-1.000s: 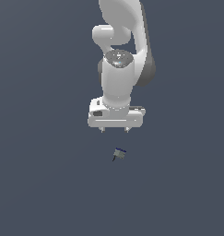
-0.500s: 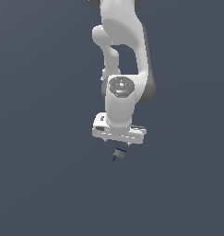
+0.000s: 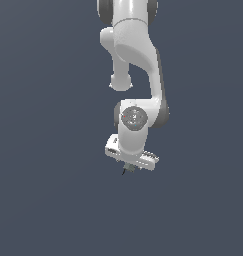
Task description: Pick up the object and move it to a goal position.
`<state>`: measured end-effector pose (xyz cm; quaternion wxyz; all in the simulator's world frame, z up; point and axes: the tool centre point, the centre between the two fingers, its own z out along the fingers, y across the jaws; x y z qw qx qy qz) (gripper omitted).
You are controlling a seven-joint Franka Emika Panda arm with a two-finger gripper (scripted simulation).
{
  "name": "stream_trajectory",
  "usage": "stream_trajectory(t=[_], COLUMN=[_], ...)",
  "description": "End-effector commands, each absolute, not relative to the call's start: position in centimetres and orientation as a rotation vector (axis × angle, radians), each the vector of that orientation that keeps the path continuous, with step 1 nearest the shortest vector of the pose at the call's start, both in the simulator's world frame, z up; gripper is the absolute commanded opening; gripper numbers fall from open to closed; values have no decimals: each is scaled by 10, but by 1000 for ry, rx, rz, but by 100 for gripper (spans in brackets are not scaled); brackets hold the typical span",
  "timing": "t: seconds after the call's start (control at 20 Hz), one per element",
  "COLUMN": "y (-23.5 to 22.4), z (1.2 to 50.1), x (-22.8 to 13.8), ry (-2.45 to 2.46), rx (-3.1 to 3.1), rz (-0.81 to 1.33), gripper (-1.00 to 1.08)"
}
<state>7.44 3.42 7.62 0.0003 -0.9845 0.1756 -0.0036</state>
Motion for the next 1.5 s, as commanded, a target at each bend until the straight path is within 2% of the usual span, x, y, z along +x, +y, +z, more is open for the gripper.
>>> stream_trajectory(t=[0.0,0.45,0.9,1.2,1.25,1.45], y=[36,37,36,36,36,36], z=[69,60,19,13,13,13], x=[77,77,76,77,77,77], ry=[591,610,617,618,618,618], rx=[-3085,-3082,-3080,-3080,-3080,-3080], rz=[-6,0,0,0,0,0], gripper=[100,100,100,100,-100,-100])
